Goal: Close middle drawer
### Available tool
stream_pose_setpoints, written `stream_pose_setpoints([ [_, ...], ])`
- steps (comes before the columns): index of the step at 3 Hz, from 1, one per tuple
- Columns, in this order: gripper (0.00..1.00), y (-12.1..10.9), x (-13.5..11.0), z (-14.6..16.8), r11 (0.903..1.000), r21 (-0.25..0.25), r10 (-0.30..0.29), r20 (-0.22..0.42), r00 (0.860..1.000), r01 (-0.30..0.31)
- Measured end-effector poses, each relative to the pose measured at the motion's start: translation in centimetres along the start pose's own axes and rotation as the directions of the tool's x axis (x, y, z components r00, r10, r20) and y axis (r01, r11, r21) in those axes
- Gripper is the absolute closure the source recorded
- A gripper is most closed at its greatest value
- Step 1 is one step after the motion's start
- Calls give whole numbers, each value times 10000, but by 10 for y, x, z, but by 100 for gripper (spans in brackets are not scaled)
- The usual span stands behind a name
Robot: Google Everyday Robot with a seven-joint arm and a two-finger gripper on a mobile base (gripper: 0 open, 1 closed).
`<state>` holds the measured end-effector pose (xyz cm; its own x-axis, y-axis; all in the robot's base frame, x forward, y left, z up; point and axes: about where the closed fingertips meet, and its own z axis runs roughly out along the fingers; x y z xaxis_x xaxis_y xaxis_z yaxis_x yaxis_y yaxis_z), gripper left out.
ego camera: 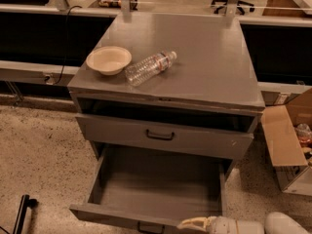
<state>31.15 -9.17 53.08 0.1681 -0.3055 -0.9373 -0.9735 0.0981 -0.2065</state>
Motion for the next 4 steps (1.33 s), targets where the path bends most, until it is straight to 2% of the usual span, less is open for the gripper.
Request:
stream_pose_setpoints([
  [1, 84, 31, 19, 8, 9931, -553, 1018, -247, 9945, -1030],
  [2, 100, 62, 58, 13, 9726, -759, 2128, -911, 9728, -2199],
  [3, 100, 83, 113, 25, 9373, -212, 3403, -1595, 9267, -3478],
  [4, 100, 70, 150, 36, 9158, 908, 4014, -1773, 8986, -3912],
])
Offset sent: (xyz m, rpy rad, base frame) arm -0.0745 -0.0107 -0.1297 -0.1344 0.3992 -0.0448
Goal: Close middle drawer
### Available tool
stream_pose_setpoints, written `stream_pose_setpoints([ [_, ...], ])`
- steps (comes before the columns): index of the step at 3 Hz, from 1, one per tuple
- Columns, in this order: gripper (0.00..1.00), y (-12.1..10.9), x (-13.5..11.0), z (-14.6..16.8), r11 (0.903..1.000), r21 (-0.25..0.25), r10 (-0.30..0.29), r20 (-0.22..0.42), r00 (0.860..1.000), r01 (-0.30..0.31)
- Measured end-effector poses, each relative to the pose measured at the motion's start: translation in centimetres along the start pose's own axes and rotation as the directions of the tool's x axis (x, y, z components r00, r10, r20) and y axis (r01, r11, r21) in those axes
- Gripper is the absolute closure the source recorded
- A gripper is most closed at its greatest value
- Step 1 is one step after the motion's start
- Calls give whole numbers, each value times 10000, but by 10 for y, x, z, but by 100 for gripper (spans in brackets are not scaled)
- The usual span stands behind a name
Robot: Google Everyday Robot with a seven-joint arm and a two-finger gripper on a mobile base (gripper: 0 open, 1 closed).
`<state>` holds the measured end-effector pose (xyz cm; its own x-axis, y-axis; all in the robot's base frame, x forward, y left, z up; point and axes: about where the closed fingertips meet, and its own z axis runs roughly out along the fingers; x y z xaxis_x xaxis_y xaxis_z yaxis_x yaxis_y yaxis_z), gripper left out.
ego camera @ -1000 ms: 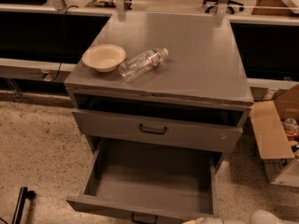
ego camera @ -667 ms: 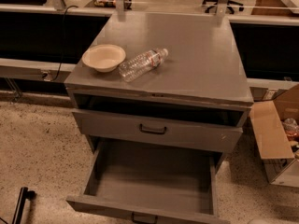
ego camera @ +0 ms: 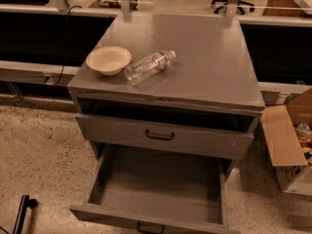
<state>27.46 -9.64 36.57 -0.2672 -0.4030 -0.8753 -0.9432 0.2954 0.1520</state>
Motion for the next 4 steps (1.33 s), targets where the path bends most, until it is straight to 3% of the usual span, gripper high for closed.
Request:
stream_pose_setpoints([
  [1, 100, -48, -16, 10, 9933, 1119, -318, 160, 9994, 298],
  [2, 100, -61, -25, 10, 9902, 1325, -474, 193, 9987, 444],
  [3, 100, -116, -53, 14, 9810, 1720, -922, 59, 9957, 898],
  [4, 100, -132, -60, 16, 9778, 1802, -1089, 28, 9941, 1066],
])
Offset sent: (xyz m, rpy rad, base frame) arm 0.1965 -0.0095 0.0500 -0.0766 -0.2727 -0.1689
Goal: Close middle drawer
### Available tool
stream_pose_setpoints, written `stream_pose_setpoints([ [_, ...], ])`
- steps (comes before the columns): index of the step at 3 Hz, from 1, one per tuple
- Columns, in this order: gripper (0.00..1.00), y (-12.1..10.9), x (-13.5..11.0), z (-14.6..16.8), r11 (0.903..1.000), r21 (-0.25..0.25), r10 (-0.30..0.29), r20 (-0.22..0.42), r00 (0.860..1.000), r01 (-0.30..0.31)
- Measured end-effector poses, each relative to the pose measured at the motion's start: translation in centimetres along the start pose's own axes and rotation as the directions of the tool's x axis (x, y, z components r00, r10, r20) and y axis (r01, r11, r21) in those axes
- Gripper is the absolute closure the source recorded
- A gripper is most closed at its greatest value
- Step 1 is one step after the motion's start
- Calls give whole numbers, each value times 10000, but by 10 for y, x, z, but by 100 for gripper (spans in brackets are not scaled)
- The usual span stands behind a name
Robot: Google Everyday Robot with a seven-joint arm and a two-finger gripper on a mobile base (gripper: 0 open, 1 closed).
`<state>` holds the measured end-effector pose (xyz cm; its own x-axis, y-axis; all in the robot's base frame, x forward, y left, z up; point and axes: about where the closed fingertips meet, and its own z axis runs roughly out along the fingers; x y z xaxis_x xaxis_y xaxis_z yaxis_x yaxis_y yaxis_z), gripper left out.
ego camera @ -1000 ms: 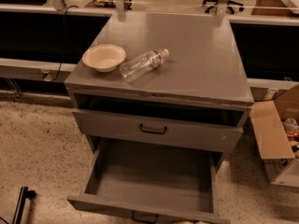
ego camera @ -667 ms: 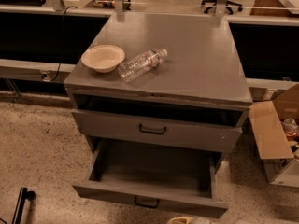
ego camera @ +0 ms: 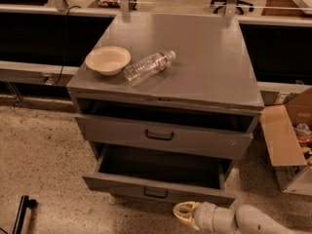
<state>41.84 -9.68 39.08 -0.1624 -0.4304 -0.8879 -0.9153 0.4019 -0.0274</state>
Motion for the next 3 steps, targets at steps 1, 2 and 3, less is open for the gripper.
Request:
stream_pose_setpoints([
  [1, 100, -5, 2, 6, 9998, 22, -198, -86, 9998, 198],
  [2, 100, -39, -3, 16, 9944, 496, -934, 25, 9956, 932],
  [3, 100, -64, -3, 18, 9884, 897, -1230, 6, 9924, 1224],
])
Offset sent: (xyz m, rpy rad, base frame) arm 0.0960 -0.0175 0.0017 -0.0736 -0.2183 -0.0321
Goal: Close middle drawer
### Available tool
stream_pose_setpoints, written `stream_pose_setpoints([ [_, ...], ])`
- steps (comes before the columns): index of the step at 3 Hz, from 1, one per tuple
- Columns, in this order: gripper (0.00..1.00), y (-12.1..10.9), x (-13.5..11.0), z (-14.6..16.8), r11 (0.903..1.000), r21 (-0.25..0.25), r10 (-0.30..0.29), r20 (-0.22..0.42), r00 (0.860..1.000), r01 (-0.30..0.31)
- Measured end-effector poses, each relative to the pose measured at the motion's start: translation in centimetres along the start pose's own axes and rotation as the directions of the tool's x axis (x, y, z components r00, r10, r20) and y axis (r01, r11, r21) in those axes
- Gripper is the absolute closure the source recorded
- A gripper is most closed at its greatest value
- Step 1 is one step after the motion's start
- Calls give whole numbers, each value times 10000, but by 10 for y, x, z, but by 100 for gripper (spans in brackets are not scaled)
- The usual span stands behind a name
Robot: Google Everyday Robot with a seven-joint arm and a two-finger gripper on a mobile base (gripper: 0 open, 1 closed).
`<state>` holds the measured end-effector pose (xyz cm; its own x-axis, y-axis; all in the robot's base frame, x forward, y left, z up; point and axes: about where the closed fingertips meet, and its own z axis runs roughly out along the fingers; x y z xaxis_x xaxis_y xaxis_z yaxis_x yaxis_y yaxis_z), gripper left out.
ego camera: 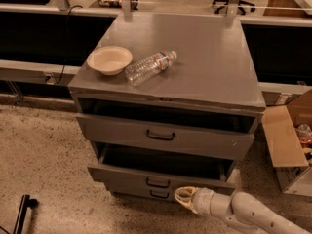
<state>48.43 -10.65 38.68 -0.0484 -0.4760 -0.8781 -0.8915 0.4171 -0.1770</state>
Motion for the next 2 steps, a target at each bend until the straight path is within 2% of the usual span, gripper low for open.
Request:
stream_pose_setpoints([
  [1, 100, 0, 0, 0, 10000, 0, 0, 0, 10000, 0],
  [2, 100, -24, 8, -1, 9993, 371, -112, 79, 9999, 109],
])
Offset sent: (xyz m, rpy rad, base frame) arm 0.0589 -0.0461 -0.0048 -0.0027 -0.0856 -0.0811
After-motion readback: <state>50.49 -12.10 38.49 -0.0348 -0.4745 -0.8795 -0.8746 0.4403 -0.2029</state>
